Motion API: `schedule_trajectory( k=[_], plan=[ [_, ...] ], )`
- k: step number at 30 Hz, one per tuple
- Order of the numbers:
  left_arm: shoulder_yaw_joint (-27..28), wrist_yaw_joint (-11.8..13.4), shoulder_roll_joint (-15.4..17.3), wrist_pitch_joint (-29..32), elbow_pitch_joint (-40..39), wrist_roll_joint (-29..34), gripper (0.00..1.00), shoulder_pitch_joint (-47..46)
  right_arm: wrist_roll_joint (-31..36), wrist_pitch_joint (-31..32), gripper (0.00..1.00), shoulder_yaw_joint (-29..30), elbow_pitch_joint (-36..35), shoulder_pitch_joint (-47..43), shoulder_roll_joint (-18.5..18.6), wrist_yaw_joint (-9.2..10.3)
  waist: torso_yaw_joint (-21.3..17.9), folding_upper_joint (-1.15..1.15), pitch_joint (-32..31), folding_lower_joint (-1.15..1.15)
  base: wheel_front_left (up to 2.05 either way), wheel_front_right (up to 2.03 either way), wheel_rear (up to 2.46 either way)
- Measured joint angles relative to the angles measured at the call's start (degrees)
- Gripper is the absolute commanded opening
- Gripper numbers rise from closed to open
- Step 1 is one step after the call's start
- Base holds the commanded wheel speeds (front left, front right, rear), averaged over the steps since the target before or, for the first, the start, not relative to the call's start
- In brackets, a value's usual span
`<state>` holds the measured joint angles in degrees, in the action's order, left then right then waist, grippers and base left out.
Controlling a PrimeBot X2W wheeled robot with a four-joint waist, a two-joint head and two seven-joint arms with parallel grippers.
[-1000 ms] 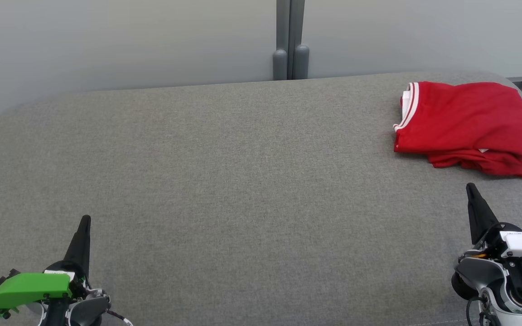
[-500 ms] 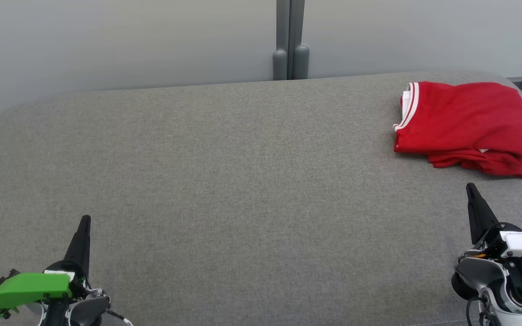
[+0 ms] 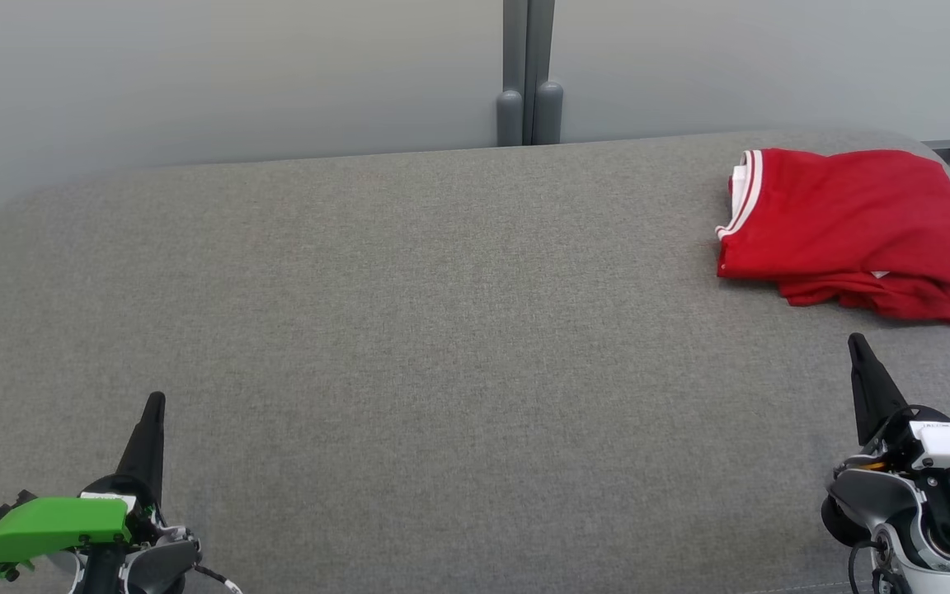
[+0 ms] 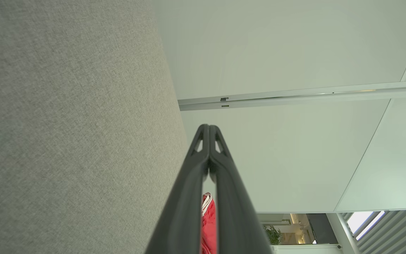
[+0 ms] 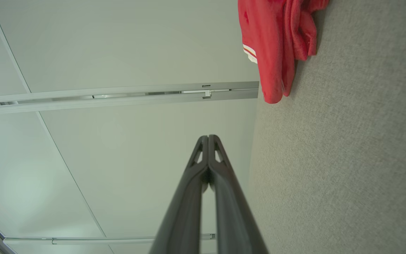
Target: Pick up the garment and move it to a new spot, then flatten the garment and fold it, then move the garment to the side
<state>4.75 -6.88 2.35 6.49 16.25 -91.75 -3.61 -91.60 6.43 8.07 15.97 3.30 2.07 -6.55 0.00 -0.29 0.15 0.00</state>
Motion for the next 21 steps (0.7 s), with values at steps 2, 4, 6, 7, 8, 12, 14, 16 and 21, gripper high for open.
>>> schedule_trajectory(
  k=[2, 4, 6, 7, 8, 12, 14, 16, 21],
  plan=[
    [0.0, 0.0, 0.0, 0.0, 0.0, -0.01, 0.0, 0.0, 0.0, 0.0, 0.0, 0.0, 0.0, 0.0, 0.0, 0.0, 0.0, 0.0, 0.0, 0.0, 0.0, 0.0, 0.0],
    [0.0, 0.0, 0.0, 0.0, 0.0, -0.01, 0.0, 0.0, 0.0, 0.0, 0.0, 0.0, 0.0, 0.0, 0.0, 0.0, 0.0, 0.0, 0.0, 0.0, 0.0, 0.0, 0.0],
    [0.0, 0.0, 0.0, 0.0, 0.0, 0.0, 0.0, 0.0, 0.0, 0.0, 0.0, 0.0, 0.0, 0.0, 0.0, 0.0, 0.0, 0.0, 0.0, 0.0, 0.0, 0.0, 0.0],
    [0.0, 0.0, 0.0, 0.0, 0.0, -0.01, 0.0, 0.0, 0.0, 0.0, 0.0, 0.0, 0.0, 0.0, 0.0, 0.0, 0.0, 0.0, 0.0, 0.0, 0.0, 0.0, 0.0],
    [0.0, 0.0, 0.0, 0.0, 0.0, 0.0, 0.0, 0.0, 0.0, 0.0, 0.0, 0.0, 0.0, 0.0, -0.01, 0.0, 0.0, 0.0, 0.0, 0.0, 0.0, 0.0, 0.0],
    [0.0, 0.0, 0.0, 0.0, -0.01, -0.01, 0.0, 0.0, 0.0, 0.0, 0.0, -0.01, 0.0, 0.0, -0.01, 0.0, 0.0, 0.0, 0.0, 0.0, 0.0, 0.0, 0.0],
    [0.01, 0.0, 0.0, 0.0, -0.01, -0.01, 0.0, 0.0, -0.01, 0.0, 0.0, -0.01, 0.0, 0.0, -0.01, 0.0, 0.0, 0.0, 0.0, 0.0, 0.0, 0.0, 0.0],
    [0.01, 0.0, 0.0, 0.0, -0.01, -0.01, 0.0, 0.0, -0.01, 0.0, 0.0, -0.01, -0.01, 0.0, -0.01, 0.0, 0.0, 0.0, 0.01, 0.0, 0.0, 0.0, 0.0],
    [0.01, 0.0, 0.0, 0.0, -0.02, -0.01, 0.0, 0.0, -0.01, 0.0, 0.0, -0.01, -0.01, 0.0, -0.01, -0.01, 0.0, 0.0, 0.01, 0.0, 0.0, 0.0, 0.0]
  ],
)
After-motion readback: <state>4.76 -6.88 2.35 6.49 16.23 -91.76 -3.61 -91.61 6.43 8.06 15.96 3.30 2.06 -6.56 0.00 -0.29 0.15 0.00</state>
